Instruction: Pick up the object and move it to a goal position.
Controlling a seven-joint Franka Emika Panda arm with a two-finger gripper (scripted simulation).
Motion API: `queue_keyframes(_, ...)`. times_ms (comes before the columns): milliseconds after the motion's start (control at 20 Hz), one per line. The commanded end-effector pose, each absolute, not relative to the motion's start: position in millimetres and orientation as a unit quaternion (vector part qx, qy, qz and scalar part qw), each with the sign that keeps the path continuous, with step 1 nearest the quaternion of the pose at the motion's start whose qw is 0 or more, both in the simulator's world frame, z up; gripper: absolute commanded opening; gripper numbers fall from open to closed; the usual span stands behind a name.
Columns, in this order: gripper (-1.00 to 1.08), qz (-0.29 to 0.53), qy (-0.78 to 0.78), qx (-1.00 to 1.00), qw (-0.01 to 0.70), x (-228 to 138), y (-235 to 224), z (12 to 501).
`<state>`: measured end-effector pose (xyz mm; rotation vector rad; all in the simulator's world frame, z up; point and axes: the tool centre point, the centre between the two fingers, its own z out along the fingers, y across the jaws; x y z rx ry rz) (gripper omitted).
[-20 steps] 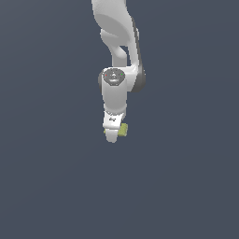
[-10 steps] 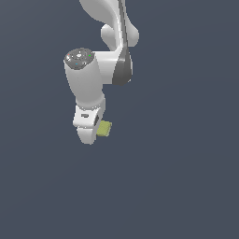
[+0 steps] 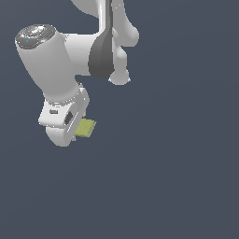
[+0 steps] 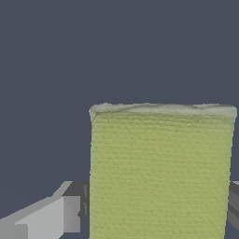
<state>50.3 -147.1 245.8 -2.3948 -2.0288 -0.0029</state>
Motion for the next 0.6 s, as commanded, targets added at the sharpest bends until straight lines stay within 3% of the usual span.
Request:
queue_keyframes(0, -1.00, -0.001, -0.647, -0.763, 0.001, 58, -159, 258)
queue_keyframes(550, -1.00, 0.000, -0.646, -0.763, 0.001, 85, -199, 298)
